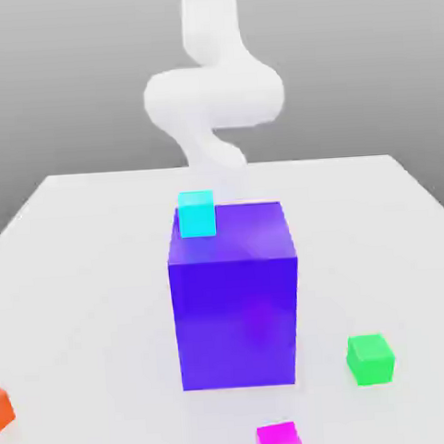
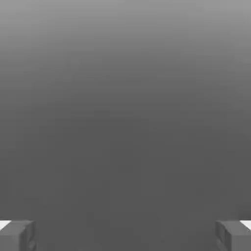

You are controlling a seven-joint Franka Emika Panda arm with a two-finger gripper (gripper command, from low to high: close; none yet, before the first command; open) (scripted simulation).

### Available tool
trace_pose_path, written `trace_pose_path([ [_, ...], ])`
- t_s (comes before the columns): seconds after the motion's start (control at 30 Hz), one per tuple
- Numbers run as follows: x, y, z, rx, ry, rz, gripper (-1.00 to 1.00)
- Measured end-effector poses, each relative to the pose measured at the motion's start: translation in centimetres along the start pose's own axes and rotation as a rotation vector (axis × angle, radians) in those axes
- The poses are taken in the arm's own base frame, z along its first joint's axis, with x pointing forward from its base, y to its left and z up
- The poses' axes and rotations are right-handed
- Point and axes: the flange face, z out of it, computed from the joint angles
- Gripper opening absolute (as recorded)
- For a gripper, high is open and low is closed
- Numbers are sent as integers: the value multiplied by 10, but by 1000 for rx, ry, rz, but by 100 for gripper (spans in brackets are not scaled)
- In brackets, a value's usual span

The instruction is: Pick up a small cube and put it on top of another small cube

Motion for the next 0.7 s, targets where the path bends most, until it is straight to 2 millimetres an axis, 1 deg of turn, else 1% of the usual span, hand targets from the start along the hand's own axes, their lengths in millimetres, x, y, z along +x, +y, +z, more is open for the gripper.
trace_pose_path([
  [0.13, 2, 4, 64, 14, -160, -108, 0],
  [0.3, -9, 10, 141, 35, -333, -236, 0],
  [0.5, -37, 22, 228, 60, -508, -387, 0],
  [0.7, -76, 39, 304, 81, -648, -538, 0],
])
